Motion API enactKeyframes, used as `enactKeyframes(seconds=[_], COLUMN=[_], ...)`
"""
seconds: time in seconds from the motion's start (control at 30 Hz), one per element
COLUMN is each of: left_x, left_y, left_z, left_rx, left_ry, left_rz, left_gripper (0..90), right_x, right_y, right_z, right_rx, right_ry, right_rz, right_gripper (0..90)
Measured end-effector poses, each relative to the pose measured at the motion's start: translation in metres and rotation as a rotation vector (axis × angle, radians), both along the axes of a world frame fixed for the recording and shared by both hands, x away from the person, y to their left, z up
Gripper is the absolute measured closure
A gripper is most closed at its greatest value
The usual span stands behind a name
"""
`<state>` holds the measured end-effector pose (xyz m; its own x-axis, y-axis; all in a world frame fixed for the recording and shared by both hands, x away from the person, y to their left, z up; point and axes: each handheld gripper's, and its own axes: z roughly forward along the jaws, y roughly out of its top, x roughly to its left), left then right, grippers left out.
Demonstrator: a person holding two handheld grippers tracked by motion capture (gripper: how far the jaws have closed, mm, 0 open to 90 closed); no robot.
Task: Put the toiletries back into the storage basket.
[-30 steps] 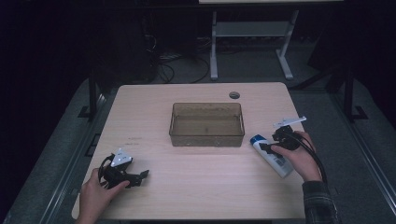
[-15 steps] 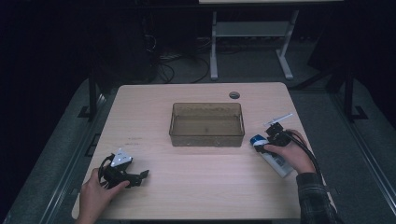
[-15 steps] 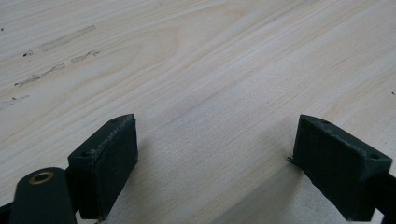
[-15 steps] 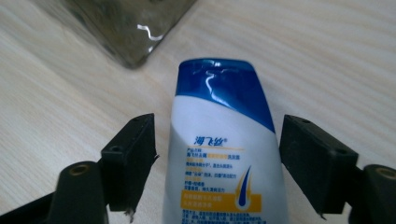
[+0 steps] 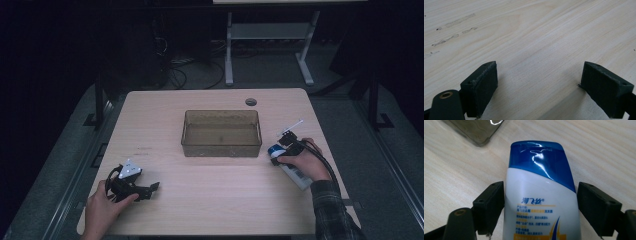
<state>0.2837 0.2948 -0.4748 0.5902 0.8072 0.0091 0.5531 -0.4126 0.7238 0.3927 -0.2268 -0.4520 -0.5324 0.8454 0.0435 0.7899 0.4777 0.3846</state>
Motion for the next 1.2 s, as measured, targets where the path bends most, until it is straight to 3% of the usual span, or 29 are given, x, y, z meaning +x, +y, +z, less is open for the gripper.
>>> enactKeyframes(seconds=[0.23, 0.43, 0.57, 0.73, 1.2], left_x=[0.0, 0.0, 0.0, 0.0, 0.0], left_y=[0.0, 0.0, 0.0, 0.0, 0.0], left_z=[0.0, 0.0, 0.0, 0.0, 0.0], left_rx=[0.0, 0.0, -0.001, -0.001, -0.001], left_ry=[0.0, 0.0, 0.0, 0.0, 0.0], left_rz=[0.0, 0.0, 0.0, 0.0, 0.0], left_gripper=[12.8, 12.8, 12.8, 12.8, 12.8], right_x=[0.001, 0.002, 0.001, -0.003, -0.024], right_y=[0.002, 0.003, 0.001, -0.003, -0.018], right_z=[0.003, 0.003, 0.004, 0.01, 0.024], right_rx=[-0.022, -0.027, 0.002, 0.038, 0.176], right_ry=[0.002, 0.012, 0.024, 0.003, -0.121], right_rz=[-0.008, -0.016, -0.035, -0.049, -0.079], right_gripper=[33.1, 34.1, 34.5, 34.6, 34.7])
